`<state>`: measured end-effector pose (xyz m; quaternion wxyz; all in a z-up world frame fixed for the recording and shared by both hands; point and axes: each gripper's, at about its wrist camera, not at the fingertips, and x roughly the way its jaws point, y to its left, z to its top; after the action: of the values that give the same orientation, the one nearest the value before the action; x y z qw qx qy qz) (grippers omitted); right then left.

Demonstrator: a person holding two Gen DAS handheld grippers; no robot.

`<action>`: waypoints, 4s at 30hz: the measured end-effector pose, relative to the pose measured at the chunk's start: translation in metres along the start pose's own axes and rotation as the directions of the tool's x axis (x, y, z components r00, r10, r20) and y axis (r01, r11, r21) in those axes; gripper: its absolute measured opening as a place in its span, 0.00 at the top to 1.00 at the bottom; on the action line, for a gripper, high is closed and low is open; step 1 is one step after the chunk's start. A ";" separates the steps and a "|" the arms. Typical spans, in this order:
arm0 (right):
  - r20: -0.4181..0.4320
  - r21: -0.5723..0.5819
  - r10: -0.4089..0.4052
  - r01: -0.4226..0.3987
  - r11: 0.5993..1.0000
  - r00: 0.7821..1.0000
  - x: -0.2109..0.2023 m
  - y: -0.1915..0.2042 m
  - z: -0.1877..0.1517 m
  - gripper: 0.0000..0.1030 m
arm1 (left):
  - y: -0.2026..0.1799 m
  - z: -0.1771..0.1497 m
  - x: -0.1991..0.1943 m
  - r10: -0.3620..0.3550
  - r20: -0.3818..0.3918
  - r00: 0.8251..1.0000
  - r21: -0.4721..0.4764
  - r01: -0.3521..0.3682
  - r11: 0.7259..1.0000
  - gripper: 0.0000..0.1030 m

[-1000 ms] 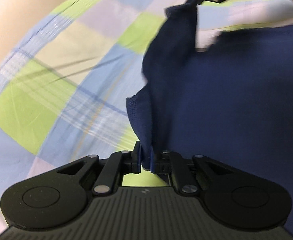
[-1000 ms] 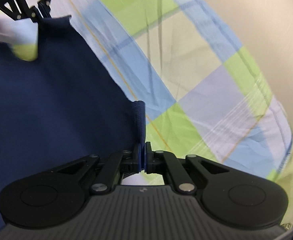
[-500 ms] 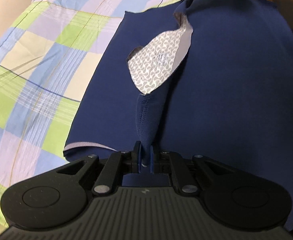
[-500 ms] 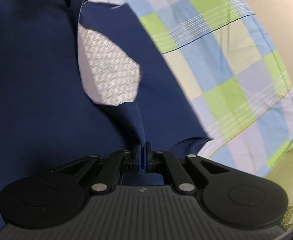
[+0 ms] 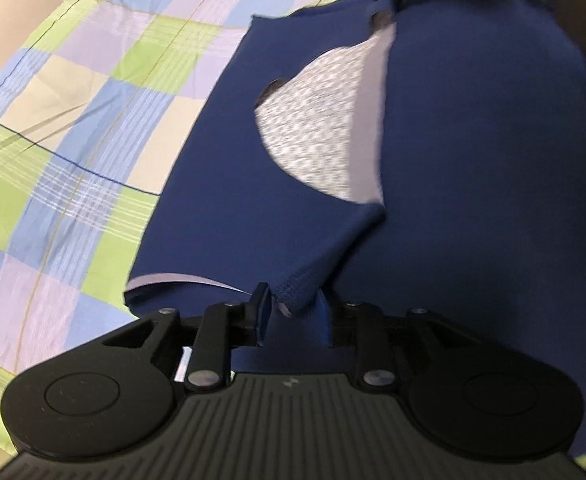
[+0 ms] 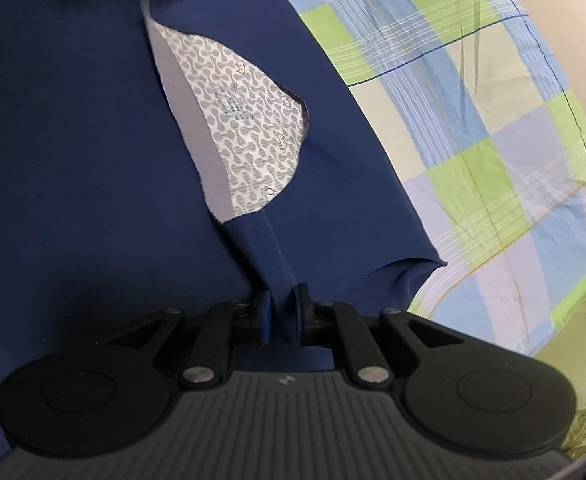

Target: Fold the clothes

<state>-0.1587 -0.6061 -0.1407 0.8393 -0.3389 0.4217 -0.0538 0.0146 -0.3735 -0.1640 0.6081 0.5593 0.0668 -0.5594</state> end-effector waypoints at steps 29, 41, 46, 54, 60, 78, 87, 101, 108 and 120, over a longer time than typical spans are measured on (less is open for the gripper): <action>-0.170 0.035 -0.139 0.147 0.988 0.976 -0.114 0.121 -0.138 0.28 | -0.167 -0.071 -0.095 0.078 0.076 0.994 0.129 -0.087 0.988 0.52; -0.069 -0.138 -0.251 0.240 0.961 0.965 -0.069 0.141 -0.149 0.20 | -0.176 -0.067 -0.100 0.057 0.096 0.994 0.106 -0.068 0.992 0.47; 0.038 -0.194 -0.331 0.332 0.923 0.943 -0.065 0.158 -0.143 0.21 | -0.173 -0.064 -0.101 0.052 0.097 0.994 0.085 -0.060 0.995 0.45; 0.112 -0.304 -0.373 0.389 0.870 0.921 -0.073 0.167 -0.133 0.45 | -0.178 -0.061 -0.095 0.069 0.109 0.992 0.102 -0.080 0.992 0.45; 0.092 -0.201 -0.316 0.328 0.923 0.944 -0.092 0.142 -0.113 1.00 | -0.188 -0.065 -0.090 0.072 0.142 0.987 0.160 -0.094 0.983 0.41; 0.134 0.081 -0.306 0.298 0.951 0.943 -0.170 0.042 -0.052 1.00 | -0.235 -0.078 -0.059 0.253 0.255 0.933 0.427 -0.344 0.837 0.30; 0.117 0.138 -0.278 0.261 0.955 0.954 -0.179 0.029 -0.043 1.00 | -0.235 -0.069 -0.067 0.255 0.287 0.923 0.316 -0.343 0.885 0.26; 0.150 0.145 -0.253 0.231 0.962 0.956 -0.188 0.019 -0.033 1.00 | -0.237 -0.002 -0.043 0.403 0.207 0.892 0.114 -0.431 0.895 0.16; 0.144 0.179 -0.269 0.242 0.954 0.952 -0.193 0.014 -0.043 1.00 | -0.215 -0.009 -0.055 0.473 0.059 0.879 0.038 -0.475 0.879 0.28; 0.120 0.192 -0.233 0.208 0.959 0.965 -0.186 0.023 -0.058 1.00 | -0.171 -0.021 -0.088 0.258 0.044 0.965 -0.060 -0.255 0.965 0.98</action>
<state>-0.3250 -0.5489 -0.0534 0.8826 -0.3106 0.3144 -0.1604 -0.1352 -0.2613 -0.2129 0.6918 0.5322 -0.0066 -0.4880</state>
